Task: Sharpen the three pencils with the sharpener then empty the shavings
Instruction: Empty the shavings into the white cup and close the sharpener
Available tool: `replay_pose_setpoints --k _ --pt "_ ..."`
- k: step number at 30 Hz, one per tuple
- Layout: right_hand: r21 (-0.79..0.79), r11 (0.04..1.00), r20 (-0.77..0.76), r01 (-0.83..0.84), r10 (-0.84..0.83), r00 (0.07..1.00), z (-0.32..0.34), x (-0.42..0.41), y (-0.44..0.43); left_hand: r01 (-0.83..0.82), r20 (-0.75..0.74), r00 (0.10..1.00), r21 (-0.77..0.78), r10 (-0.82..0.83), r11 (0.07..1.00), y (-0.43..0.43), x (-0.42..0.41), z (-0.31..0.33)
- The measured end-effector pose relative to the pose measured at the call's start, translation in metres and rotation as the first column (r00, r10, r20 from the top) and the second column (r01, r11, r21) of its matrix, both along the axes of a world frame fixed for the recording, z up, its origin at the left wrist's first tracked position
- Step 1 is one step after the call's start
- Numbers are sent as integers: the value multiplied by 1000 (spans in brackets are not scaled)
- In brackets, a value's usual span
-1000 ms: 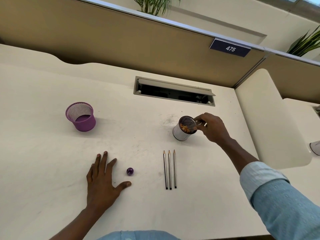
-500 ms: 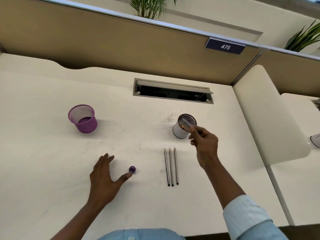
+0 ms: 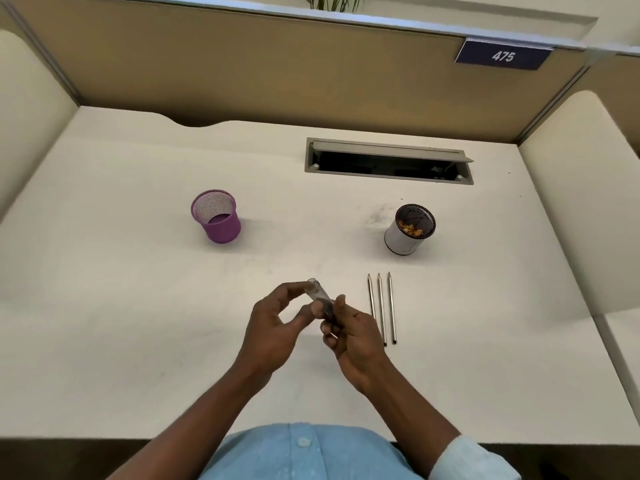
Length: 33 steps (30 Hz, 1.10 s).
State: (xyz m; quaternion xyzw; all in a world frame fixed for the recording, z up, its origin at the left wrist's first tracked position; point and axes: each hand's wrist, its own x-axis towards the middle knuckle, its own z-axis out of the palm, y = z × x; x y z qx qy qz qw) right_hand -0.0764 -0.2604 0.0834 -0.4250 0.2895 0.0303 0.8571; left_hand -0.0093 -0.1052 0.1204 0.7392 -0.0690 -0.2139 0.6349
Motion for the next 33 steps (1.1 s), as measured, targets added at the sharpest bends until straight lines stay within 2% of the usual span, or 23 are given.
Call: replay_pose_setpoints --k 4,6,7,10,13,18,23,30,33 --pt "-41 994 5 -98 98 995 -3 -12 18 5 -25 1000 -32 -6 999 14 -9 -3" --pt "-147 977 -8 -153 153 988 -5 -15 22 -45 -38 998 -34 44 998 21 -13 -5" --pt "-249 952 -25 -177 177 984 -7 -16 21 -79 -38 996 -25 78 997 24 -15 -6" --pt "-618 768 -121 -168 118 986 -18 -14 15 -216 -47 975 29 217 976 37 -14 -11" --pt "-802 587 -131 -110 7 991 -34 -10 7 -308 -90 945 62 313 949 52 -14 -17" --pt "-916 365 -131 -164 114 985 -55 5 0 -269 -78 956 146 282 952 65 -26 -26" --pt "-954 222 -139 -202 269 953 -66 19 2 -292 -95 946 171 310 941 69 -28 -28" --pt "-982 113 -109 -149 303 947 -71 32 8 -297 -109 942 168 317 940 69 -23 -29" --pt "-978 166 -71 -124 293 953 -71 34 5 -287 -111 945 166 307 944 67 -19 -31"
